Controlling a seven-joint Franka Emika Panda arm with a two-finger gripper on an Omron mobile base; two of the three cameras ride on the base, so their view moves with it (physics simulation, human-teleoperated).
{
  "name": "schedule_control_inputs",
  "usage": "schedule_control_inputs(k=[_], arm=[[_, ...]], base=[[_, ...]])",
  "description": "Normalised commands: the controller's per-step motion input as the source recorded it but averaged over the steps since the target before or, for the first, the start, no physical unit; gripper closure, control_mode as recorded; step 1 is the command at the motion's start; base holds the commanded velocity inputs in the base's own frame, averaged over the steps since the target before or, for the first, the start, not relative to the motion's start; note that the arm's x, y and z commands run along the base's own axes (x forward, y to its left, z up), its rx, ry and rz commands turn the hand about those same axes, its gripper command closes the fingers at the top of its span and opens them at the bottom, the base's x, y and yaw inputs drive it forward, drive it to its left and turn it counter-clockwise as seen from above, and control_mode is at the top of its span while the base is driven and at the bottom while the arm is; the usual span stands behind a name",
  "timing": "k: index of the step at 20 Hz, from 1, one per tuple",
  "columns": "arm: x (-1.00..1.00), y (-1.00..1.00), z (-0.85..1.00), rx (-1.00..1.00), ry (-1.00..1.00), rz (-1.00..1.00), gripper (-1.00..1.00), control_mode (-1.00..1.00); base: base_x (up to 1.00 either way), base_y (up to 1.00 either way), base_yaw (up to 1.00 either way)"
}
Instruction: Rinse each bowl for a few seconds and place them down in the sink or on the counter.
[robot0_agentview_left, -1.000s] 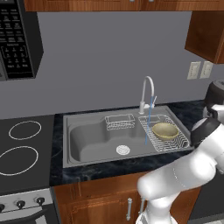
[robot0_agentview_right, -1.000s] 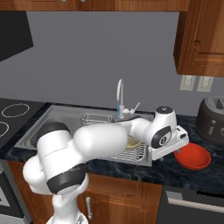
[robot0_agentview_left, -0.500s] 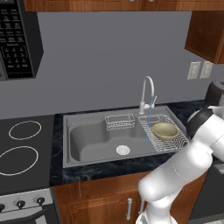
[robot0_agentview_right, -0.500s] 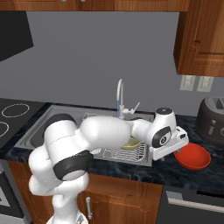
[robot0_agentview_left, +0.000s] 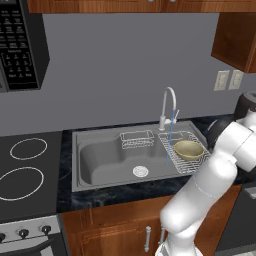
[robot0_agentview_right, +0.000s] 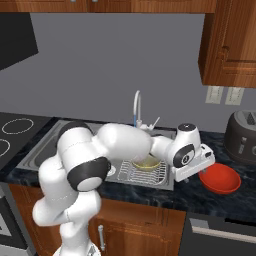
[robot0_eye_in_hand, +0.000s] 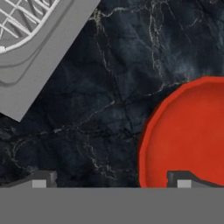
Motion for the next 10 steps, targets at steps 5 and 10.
schedule_control_inputs(k=[5, 10], arm=[[0.16, -0.12, -0.1, 0.0, 0.0, 0.0, -1.0, -1.0], [0.11, -0.12, -0.12, 0.0, 0.0, 0.0, -1.0, -1.0]], base=[[0.0, 0.0, 0.0], [0.0, 0.0, 0.0]])
